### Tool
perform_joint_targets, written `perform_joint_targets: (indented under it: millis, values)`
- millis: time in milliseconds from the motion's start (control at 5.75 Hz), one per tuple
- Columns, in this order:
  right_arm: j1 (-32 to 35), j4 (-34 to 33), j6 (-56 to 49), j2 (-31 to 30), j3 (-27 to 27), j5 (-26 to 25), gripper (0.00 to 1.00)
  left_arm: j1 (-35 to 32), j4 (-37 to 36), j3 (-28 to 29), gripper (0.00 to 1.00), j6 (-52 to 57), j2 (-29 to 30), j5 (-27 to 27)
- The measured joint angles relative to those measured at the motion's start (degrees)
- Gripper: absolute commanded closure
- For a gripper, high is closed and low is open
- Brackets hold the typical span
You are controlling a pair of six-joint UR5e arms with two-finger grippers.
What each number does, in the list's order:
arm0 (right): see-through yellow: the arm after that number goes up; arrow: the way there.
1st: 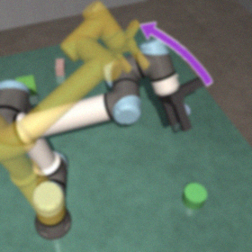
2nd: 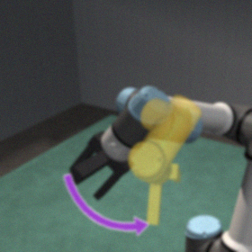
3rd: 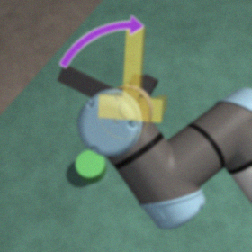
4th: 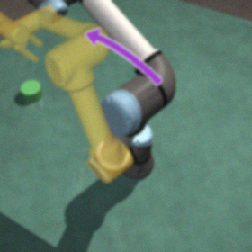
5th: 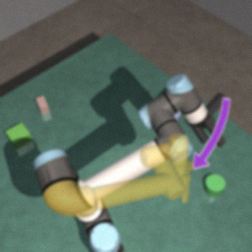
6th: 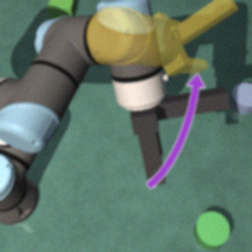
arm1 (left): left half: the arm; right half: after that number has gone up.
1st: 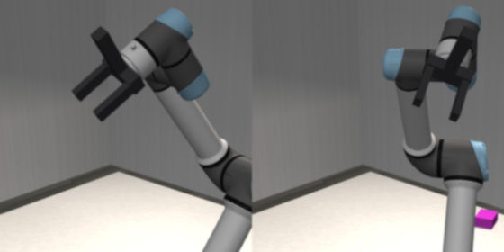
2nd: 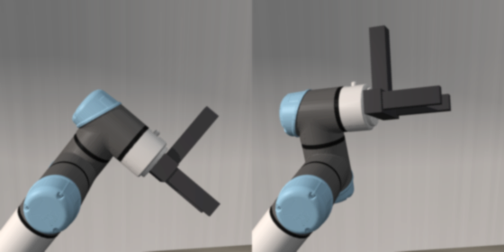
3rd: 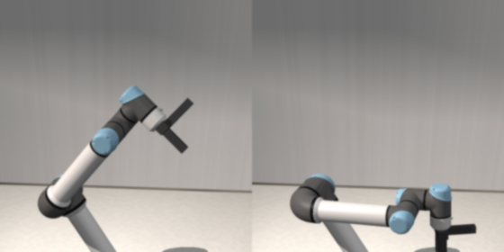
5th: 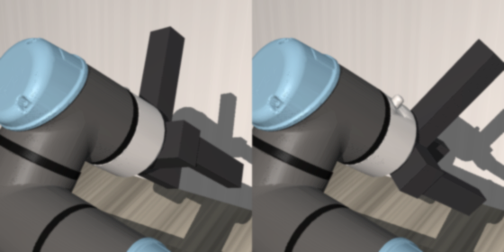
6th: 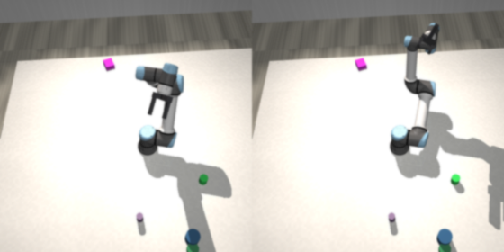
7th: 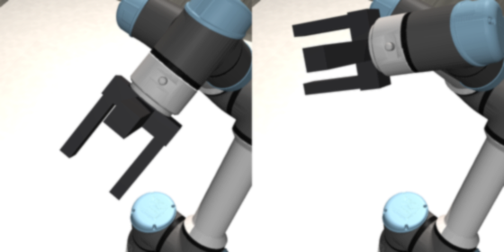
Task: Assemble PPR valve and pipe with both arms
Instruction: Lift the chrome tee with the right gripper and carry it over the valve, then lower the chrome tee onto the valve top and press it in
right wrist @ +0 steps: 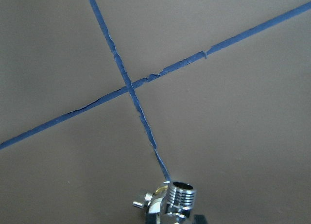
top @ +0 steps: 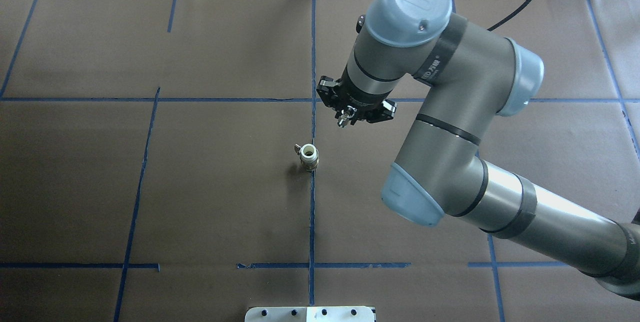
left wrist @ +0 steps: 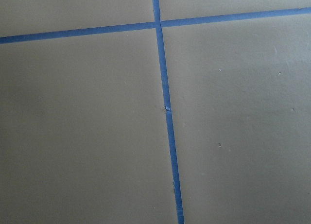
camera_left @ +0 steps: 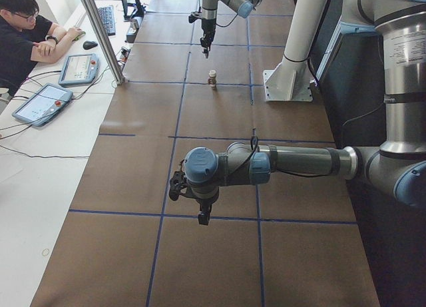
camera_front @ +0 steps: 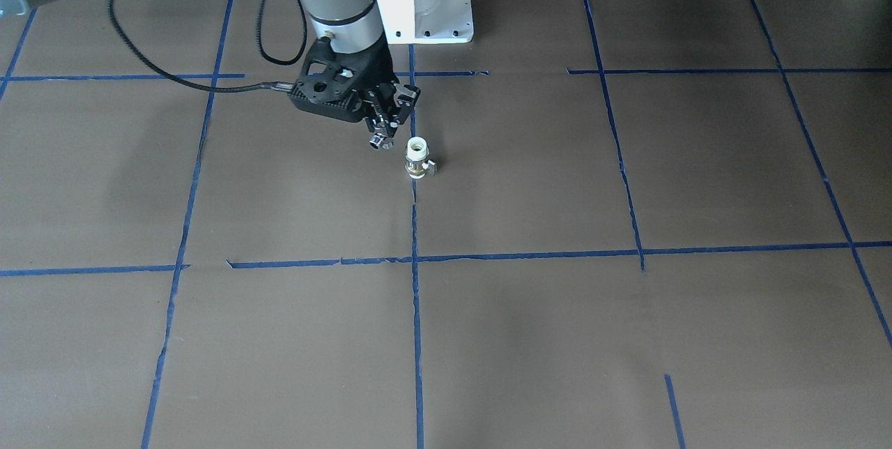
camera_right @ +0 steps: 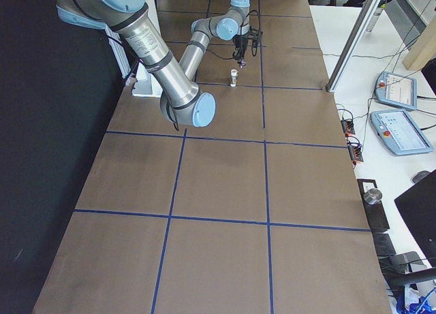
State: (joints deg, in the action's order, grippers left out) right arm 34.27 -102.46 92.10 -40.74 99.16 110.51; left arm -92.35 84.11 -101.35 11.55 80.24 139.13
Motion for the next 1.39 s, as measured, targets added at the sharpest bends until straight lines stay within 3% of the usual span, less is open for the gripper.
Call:
perform_joint_targets:
  millis: [348,1391]
  values:
    - [-3.3,-4.5,3.7,4.8,-4.3,-4.1,1.00,0.0,0.0,0.0,0.00,-0.1,0.0,0.0]
    - [-7.1,-5.4,4.6,4.6,-6.0,-7.5,1.00,0.1,0.0,-0.1,0.00,-0.1,0.1,0.0]
